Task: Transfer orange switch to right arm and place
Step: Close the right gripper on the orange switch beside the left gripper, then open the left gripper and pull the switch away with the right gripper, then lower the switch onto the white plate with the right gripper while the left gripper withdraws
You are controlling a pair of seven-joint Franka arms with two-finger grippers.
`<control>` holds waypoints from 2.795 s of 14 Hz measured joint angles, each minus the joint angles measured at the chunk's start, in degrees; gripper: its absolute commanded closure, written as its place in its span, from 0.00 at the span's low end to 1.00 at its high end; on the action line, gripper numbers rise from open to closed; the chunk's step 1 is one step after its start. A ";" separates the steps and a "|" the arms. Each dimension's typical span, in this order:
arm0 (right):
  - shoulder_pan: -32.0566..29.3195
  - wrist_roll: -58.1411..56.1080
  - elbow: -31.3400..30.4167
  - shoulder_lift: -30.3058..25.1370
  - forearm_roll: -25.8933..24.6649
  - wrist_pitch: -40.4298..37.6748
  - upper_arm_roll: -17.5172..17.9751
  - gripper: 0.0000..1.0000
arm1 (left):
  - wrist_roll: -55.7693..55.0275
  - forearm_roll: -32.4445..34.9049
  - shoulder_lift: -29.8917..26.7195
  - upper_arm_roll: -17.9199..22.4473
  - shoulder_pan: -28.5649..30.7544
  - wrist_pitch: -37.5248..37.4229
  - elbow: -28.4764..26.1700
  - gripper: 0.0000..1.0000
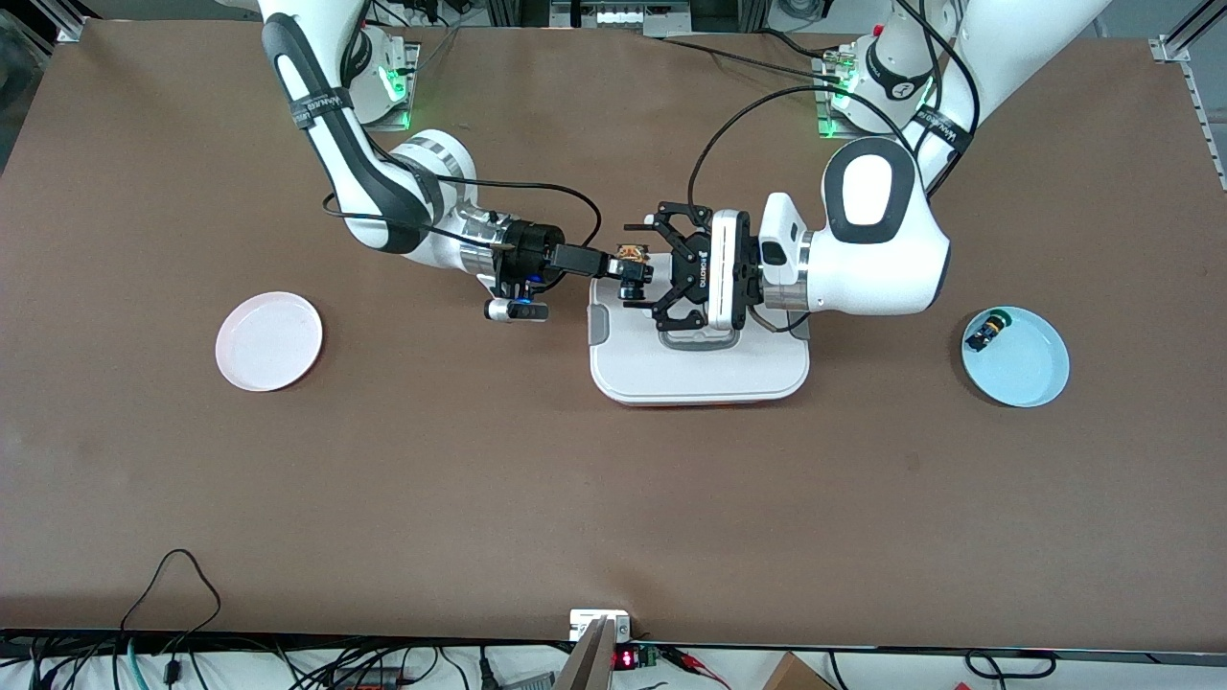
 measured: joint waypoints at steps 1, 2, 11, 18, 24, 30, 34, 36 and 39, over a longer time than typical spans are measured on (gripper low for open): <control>-0.01 -0.01 0.03 0.00 0.00 0.00 -0.05 1.00 | 0.00 0.00 0.00 0.00 0.00 -0.16 0.00 0.00; -0.03 -0.01 0.08 0.00 0.00 0.00 -0.06 1.00 | -0.02 0.00 0.00 0.00 0.03 -0.19 0.00 0.00; -10.03 4.32 2.24 -0.69 -18.40 -2.57 -0.82 1.00 | -2.79 -0.12 -0.47 -0.01 1.17 -5.50 0.37 0.00; -24.87 11.14 8.37 -0.54 -47.53 -16.28 -1.16 1.00 | -6.26 2.51 -0.54 0.28 3.64 -13.47 2.39 0.00; -32.94 17.24 15.39 -3.43 -74.02 -26.05 -3.21 1.00 | -16.95 12.10 -0.55 0.55 5.11 -22.35 5.59 0.00; -32.70 18.05 15.66 -10.25 -101.98 -21.95 -4.07 1.00 | -41.46 26.60 -0.56 0.60 5.96 -30.89 10.42 0.00; -30.39 18.40 14.50 -10.62 -120.57 -12.48 -4.05 1.00 | -62.68 39.57 -0.57 0.30 4.51 -33.02 15.80 0.00; -29.81 18.59 11.92 -9.81 -126.57 -6.44 -4.05 1.00 | -70.23 49.05 -0.69 0.18 2.78 -36.39 18.55 0.00; -29.98 18.63 6.04 -7.82 -134.51 4.94 -4.19 1.00 | -75.22 64.59 -1.16 0.01 2.22 -42.94 20.56 0.00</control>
